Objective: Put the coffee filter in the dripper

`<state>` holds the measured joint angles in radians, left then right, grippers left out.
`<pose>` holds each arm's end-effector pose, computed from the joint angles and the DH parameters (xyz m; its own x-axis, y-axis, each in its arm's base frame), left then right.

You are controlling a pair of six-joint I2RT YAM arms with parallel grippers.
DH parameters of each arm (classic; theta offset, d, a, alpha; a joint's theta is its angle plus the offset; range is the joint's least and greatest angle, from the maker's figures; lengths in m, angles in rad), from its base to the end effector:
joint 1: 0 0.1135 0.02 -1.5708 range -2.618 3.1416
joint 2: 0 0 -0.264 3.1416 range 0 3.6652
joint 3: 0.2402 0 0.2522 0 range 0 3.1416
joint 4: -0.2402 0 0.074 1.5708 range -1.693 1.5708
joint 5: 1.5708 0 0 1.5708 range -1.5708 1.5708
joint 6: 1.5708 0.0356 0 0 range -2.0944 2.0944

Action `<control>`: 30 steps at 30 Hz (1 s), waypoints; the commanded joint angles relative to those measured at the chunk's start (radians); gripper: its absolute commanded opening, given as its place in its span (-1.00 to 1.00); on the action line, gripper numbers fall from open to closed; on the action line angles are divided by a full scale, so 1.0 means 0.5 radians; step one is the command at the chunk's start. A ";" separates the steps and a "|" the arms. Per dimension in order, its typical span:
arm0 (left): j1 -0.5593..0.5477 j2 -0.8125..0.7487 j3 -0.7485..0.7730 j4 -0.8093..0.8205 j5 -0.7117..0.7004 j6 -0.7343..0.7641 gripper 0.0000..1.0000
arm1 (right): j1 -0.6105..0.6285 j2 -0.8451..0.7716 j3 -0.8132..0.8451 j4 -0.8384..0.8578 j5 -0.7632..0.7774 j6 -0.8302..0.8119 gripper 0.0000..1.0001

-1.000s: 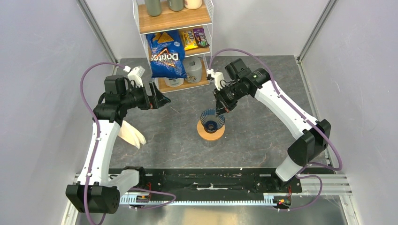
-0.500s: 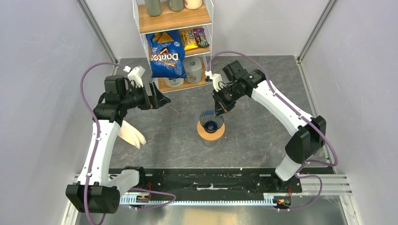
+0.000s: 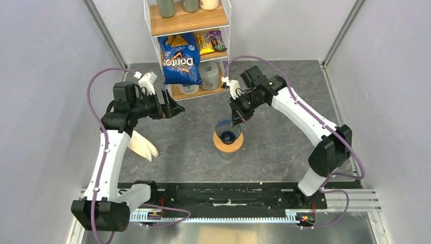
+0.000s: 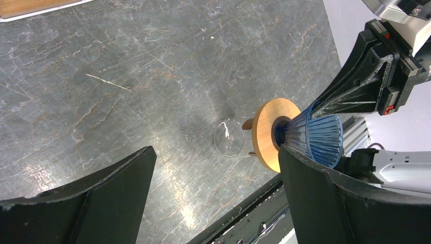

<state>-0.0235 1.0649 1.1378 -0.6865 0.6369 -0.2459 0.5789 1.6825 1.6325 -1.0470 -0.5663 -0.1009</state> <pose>0.2153 -0.0262 0.3630 -0.6813 -0.1797 -0.7096 0.3497 0.7718 -0.5312 0.2780 0.2045 0.3310 -0.6739 -0.5420 -0.5020 -0.7382 0.5205 0.4290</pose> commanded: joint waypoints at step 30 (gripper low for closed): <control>-0.009 0.033 -0.024 0.011 0.329 -0.005 0.96 | 0.004 -0.070 -0.012 0.085 0.016 0.018 -0.07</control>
<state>-0.0235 1.0775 1.1294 -0.6865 0.7177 -0.2459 0.5789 1.6821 1.5890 -1.0199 -0.5594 -0.0975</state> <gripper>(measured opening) 0.981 0.404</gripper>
